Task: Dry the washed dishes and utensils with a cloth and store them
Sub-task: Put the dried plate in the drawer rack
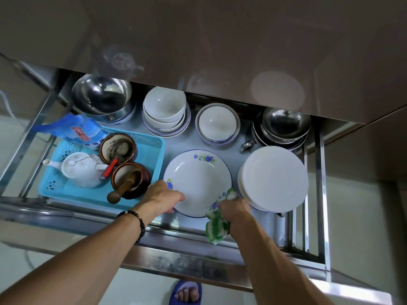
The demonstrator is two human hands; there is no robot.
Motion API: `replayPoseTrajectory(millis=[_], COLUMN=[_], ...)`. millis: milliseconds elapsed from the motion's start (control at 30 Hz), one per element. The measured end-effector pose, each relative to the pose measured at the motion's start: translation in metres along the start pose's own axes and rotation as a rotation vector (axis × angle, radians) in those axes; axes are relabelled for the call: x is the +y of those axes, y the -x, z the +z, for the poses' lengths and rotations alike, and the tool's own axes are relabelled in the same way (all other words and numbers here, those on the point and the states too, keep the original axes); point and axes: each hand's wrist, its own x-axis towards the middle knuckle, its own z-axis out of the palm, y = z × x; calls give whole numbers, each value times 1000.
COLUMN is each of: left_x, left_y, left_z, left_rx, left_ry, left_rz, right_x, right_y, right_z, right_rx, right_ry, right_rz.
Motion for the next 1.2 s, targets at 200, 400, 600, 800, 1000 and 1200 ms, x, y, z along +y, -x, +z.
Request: replayPoseTrajectory(millis=[200,400,600,800,1000,1200], left_x=[-3,-3,0,13,41,96], left_y=[2,3,12,46,116,203], left_z=[-3,-3,-9,-24,-57,-95], left_rx=[-63,-114,-143,-36,174,465], left_ry=[93,154,82,-222,-451,-491], left_rz=[3,5,17,197,455,675], right_x=[0,-1,6,-4,-20,-69], right_y=[10,19,36,75,142,234], right_z=[-4,-9,-10,-31,-63,-123], right_rx=[51,119,142,140,201,303], right_ry=[120,214,266,182,32,0], right_rz=[-36,-42,-96,-176,-270,-412])
